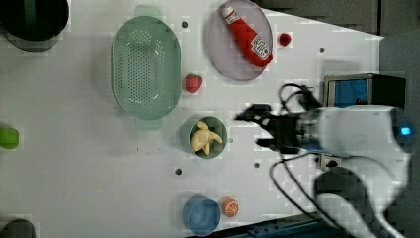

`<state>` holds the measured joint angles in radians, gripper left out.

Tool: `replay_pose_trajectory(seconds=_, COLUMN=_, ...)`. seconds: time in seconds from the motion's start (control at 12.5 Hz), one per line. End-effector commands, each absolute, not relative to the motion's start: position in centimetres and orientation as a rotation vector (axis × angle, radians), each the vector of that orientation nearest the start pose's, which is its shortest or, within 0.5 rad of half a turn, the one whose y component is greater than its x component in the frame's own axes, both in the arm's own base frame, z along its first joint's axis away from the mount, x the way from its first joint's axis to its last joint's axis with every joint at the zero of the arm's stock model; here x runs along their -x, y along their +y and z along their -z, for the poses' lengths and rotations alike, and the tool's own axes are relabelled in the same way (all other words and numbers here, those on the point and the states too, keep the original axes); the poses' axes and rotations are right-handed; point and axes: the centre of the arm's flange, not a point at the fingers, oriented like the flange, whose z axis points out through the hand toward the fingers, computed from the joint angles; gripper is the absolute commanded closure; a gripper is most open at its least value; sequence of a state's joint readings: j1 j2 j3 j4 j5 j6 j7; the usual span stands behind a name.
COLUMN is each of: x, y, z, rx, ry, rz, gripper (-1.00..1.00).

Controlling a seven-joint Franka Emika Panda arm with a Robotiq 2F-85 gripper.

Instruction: Pick Banana and place it in mug.

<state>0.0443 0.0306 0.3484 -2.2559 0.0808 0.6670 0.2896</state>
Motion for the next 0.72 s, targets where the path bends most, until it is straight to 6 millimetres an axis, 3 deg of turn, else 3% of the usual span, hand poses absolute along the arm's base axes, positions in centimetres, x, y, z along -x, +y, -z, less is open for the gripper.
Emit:
replay_pose_trajectory(seconds=0.08, x=-50.6, y=15.9, z=-45.2, rx=2.855, ry=1.117, rz=-0.012, gripper=-1.00)
replay_pose_trajectory(seconds=0.24, x=-51.3, y=10.4, z=-51.6, rx=2.869, ry=1.113, rz=-0.014, gripper=-1.00)
replay_pose_trajectory(seconds=0.4, x=-50.8, y=4.9, z=-56.5, rx=2.942, ry=1.095, rz=-0.019, gripper=-1.00)
replay_pose_trajectory(seconds=0.56, x=-50.1, y=0.4, z=-59.9, rx=2.985, ry=1.120, rz=-0.006, gripper=-1.00)
replay_pose_trajectory(seconds=0.72, x=-49.9, y=-3.0, z=-61.5, rx=2.931, ry=1.204, rz=0.020, gripper=-1.00)
